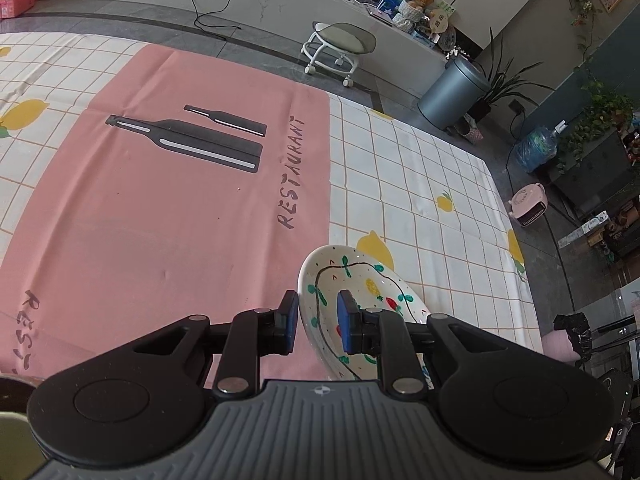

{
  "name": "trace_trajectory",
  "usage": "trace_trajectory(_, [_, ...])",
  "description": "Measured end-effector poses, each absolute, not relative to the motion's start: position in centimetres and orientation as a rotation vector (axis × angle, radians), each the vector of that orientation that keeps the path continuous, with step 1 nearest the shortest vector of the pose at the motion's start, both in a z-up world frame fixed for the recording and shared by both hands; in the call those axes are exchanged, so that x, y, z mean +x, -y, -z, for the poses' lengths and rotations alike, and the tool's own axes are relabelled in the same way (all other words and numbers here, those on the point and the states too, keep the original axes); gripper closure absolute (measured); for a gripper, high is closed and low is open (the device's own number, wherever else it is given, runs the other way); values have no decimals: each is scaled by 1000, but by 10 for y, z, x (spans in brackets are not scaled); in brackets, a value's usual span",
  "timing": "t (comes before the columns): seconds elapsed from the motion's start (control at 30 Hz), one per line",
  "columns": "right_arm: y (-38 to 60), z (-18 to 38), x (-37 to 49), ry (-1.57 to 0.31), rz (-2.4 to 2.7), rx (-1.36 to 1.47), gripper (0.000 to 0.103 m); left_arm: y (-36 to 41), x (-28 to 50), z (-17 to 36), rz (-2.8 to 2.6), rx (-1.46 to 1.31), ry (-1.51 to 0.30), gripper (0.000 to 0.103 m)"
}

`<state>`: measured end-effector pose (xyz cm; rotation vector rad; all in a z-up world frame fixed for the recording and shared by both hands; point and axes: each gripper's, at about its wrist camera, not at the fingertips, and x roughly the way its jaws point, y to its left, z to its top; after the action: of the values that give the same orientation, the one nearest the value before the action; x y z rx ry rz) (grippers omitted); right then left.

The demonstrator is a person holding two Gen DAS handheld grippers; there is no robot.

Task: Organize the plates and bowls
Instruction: 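Lift the Fruity plate with both grippers toward the stacked pot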

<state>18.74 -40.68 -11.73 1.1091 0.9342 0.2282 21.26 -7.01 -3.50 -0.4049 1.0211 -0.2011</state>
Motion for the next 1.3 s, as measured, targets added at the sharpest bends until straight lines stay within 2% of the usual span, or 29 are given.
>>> trace_trajectory(0.43, [401, 93, 133, -913, -264, 1100, 98, 57, 169, 30, 265, -448, -1036, 80])
trace_trajectory(0.67, [403, 99, 99, -954, -252, 1166, 98, 54, 152, 39, 314, -409, -1104, 80])
trace_trajectory(1.03, [393, 106, 86, -1034, -237, 1148, 98, 69, 141, 38, 318, -198, -1102, 80])
trace_trajectory(1.3, [398, 117, 86, -1062, -252, 1252, 98, 75, 148, 40, 293, -127, -1121, 80])
